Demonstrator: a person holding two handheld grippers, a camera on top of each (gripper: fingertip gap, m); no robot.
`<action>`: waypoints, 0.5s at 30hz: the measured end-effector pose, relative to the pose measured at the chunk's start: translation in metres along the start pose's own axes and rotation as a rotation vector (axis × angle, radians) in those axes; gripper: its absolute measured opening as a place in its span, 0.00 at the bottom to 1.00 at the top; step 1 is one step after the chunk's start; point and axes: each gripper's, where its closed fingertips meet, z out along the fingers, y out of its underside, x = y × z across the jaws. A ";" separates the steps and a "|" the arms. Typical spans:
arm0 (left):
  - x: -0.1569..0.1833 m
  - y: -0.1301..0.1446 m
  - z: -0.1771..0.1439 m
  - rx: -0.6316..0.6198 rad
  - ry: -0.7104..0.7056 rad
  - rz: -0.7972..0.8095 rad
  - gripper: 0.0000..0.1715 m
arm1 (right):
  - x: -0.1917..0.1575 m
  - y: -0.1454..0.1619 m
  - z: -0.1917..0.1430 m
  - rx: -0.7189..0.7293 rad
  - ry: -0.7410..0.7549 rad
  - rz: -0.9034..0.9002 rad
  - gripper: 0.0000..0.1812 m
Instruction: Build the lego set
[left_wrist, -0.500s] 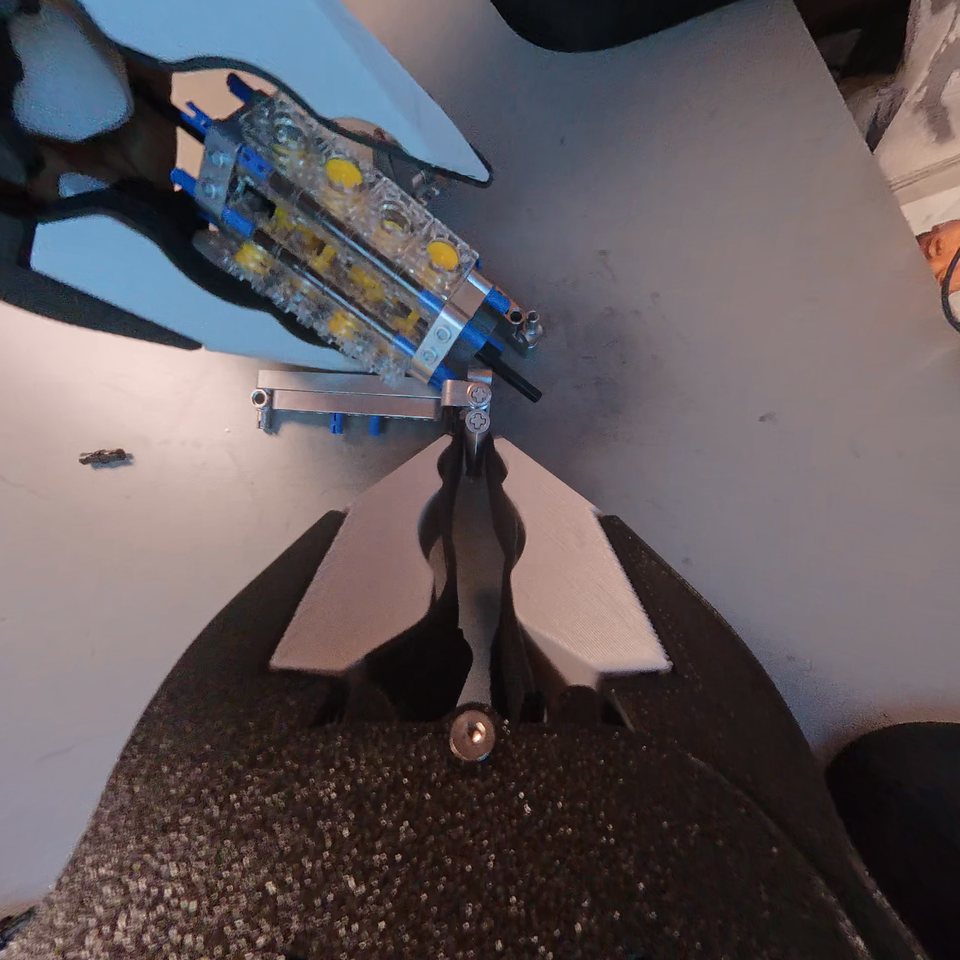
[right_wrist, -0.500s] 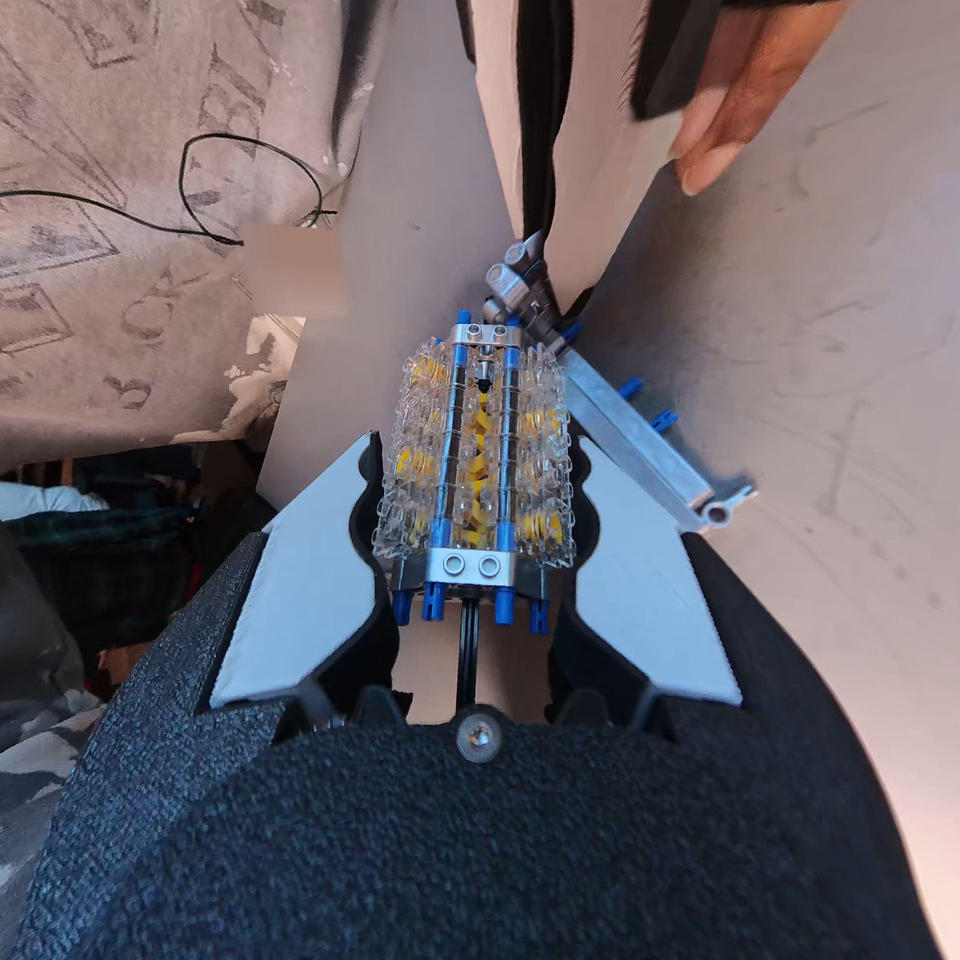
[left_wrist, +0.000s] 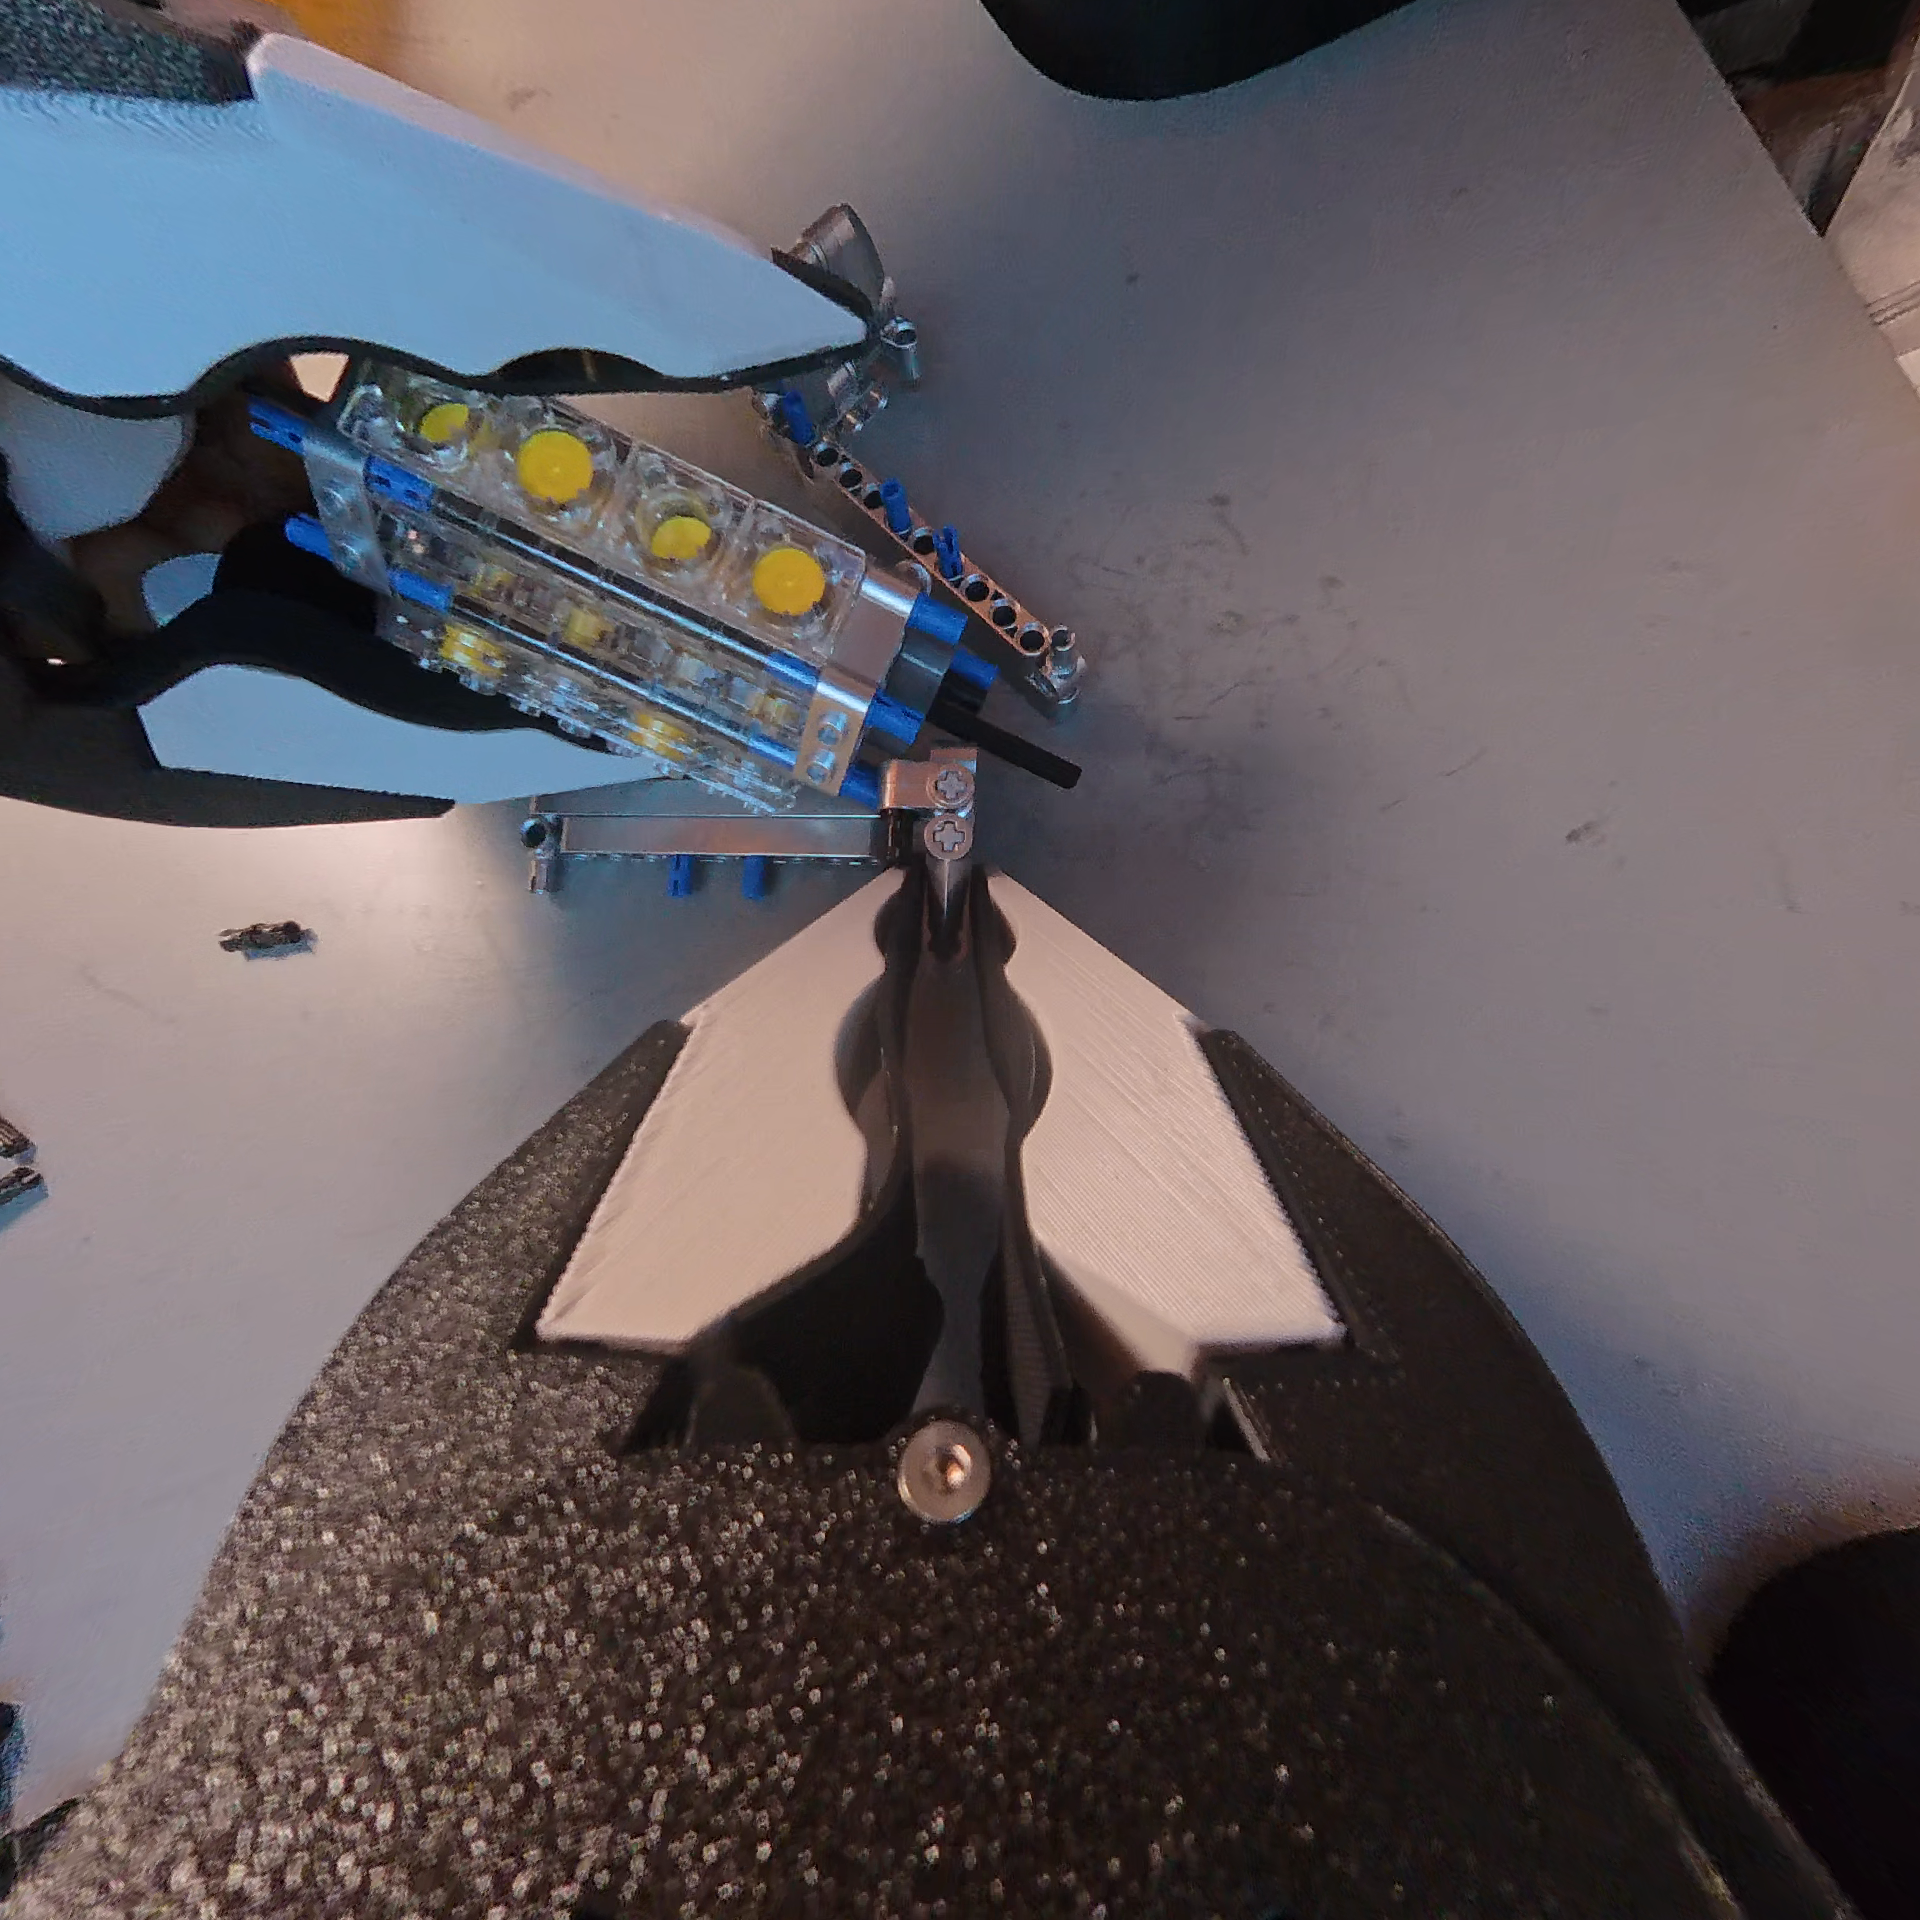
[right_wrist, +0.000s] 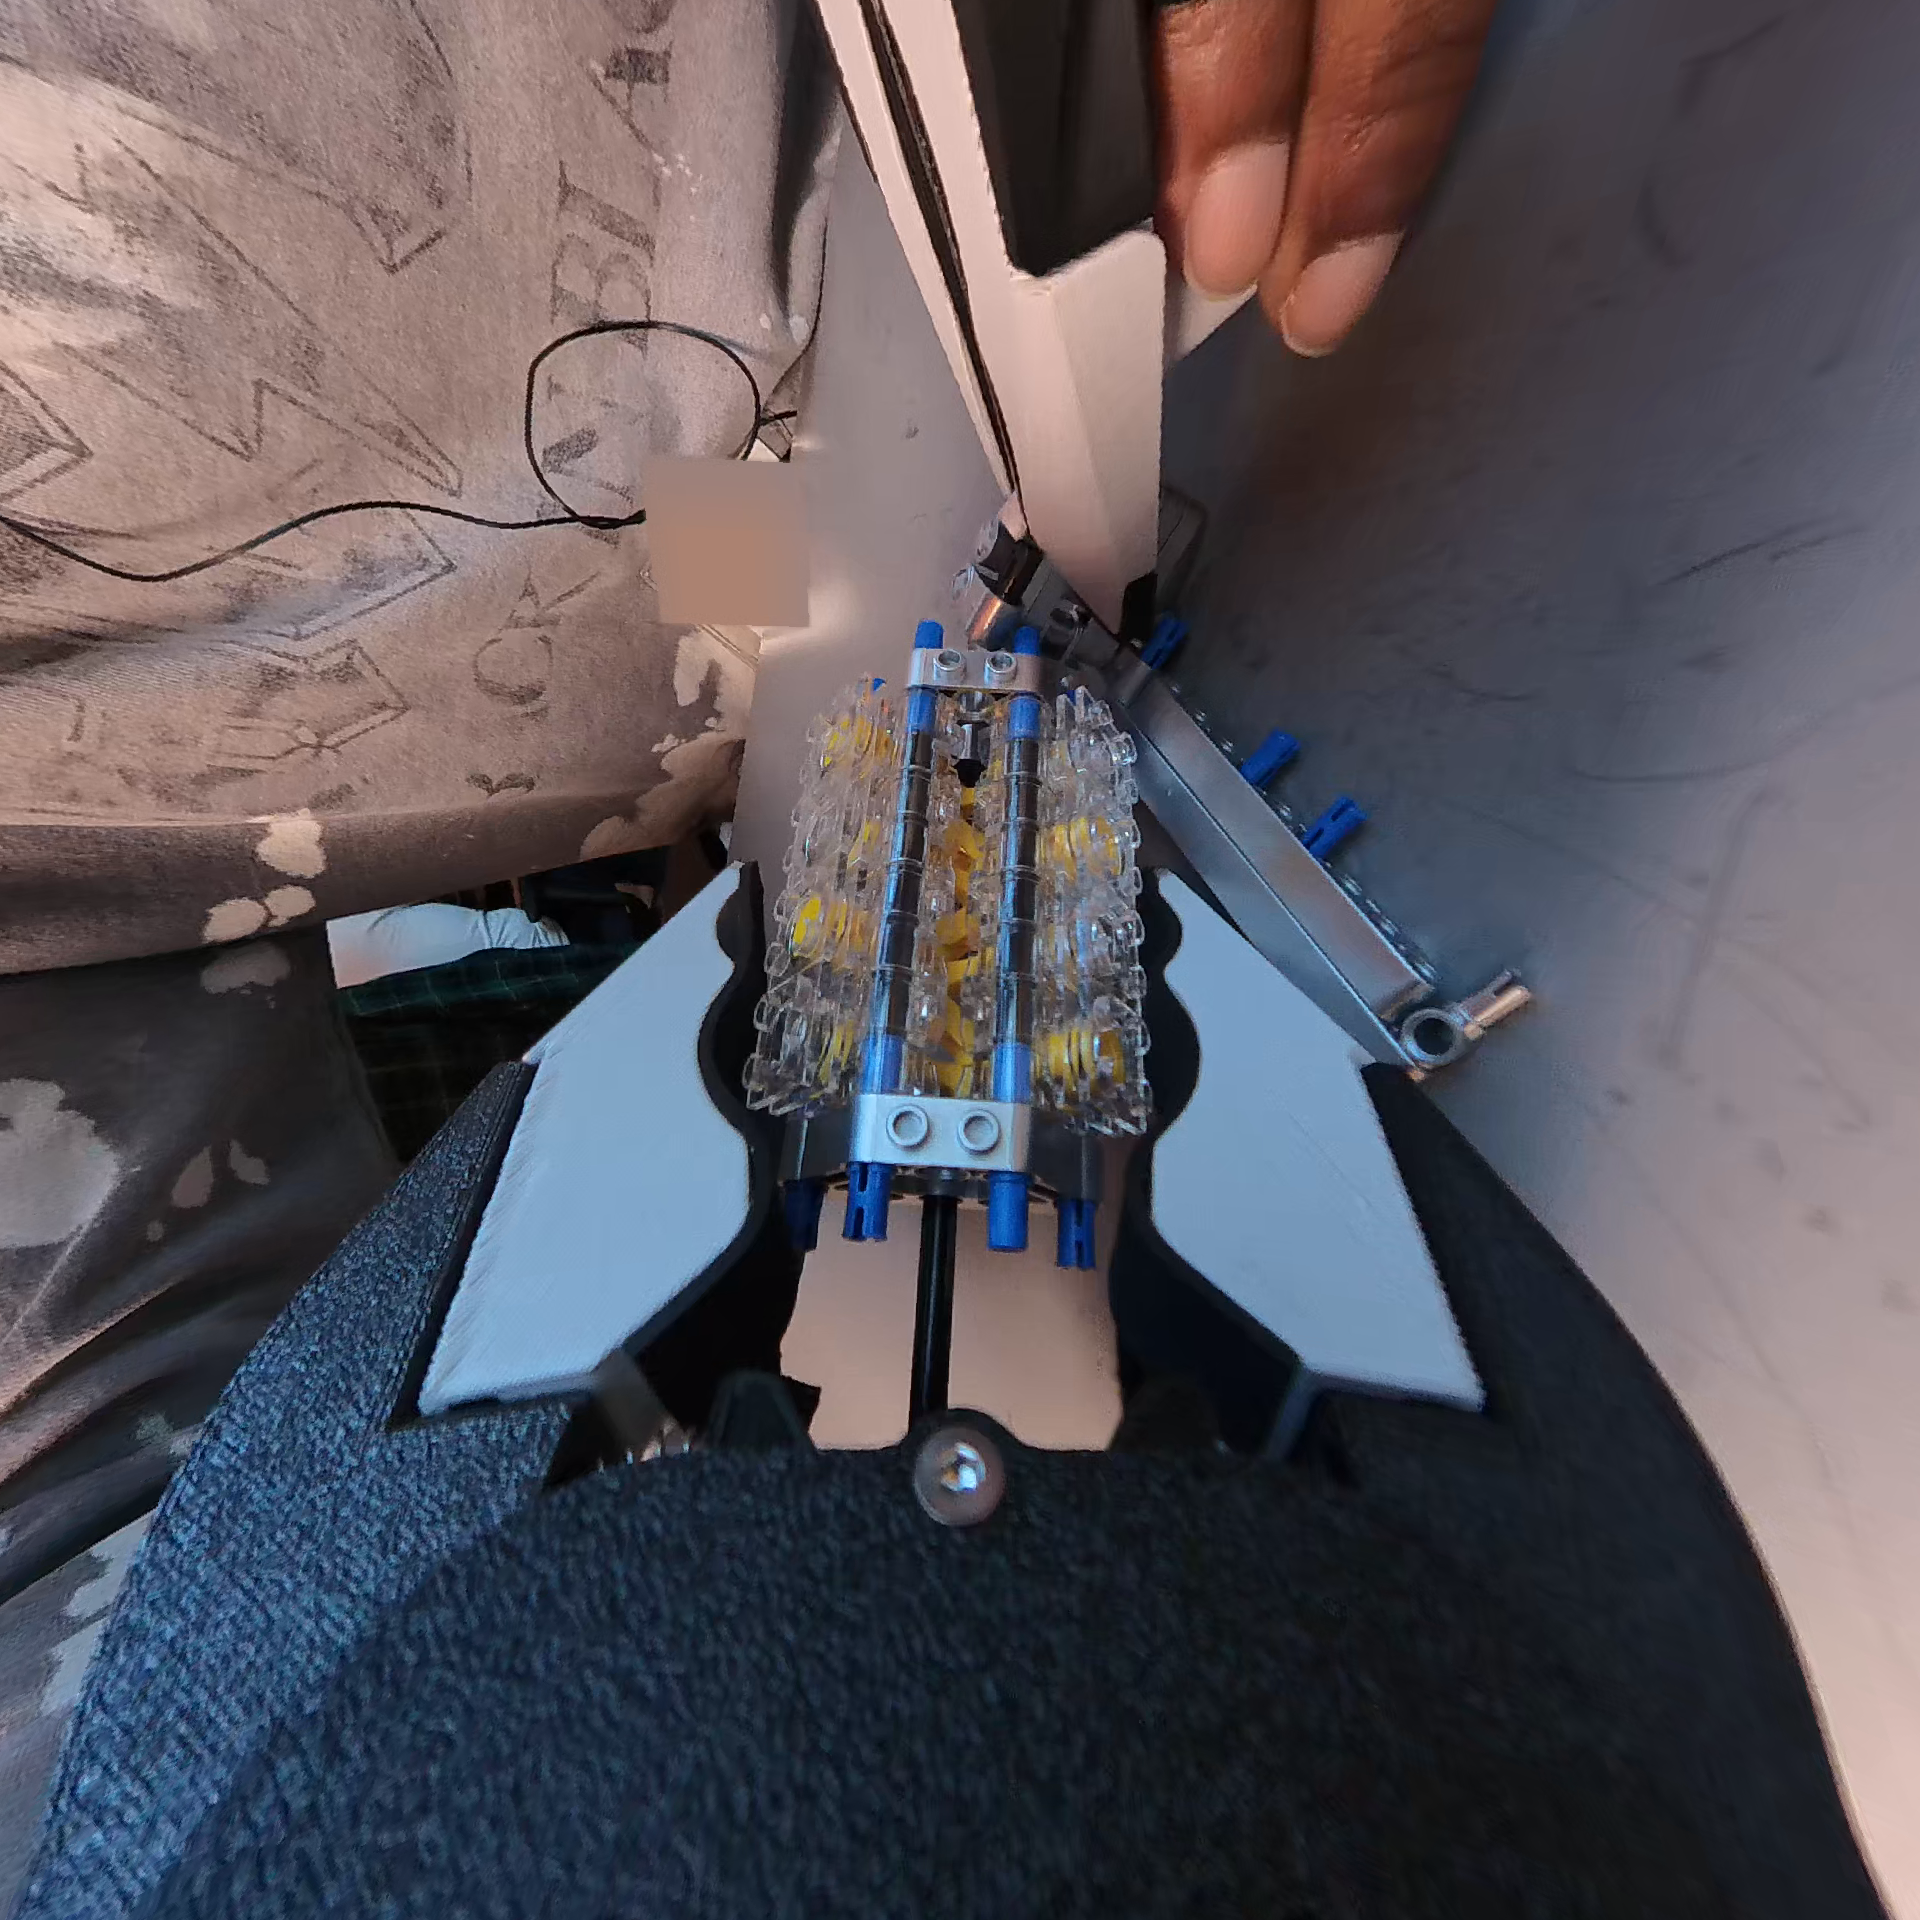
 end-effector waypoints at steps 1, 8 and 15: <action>-0.001 0.000 0.000 0.003 -0.006 -0.001 0.03 | 0.001 0.000 -0.001 -0.004 0.013 -0.004 0.39; 0.001 -0.001 0.001 0.019 -0.007 0.000 0.04 | 0.020 -0.004 -0.023 0.035 0.290 -0.108 0.40; 0.000 0.004 -0.001 0.000 -0.028 -0.007 0.04 | 0.025 0.007 -0.047 0.034 0.727 -0.271 0.39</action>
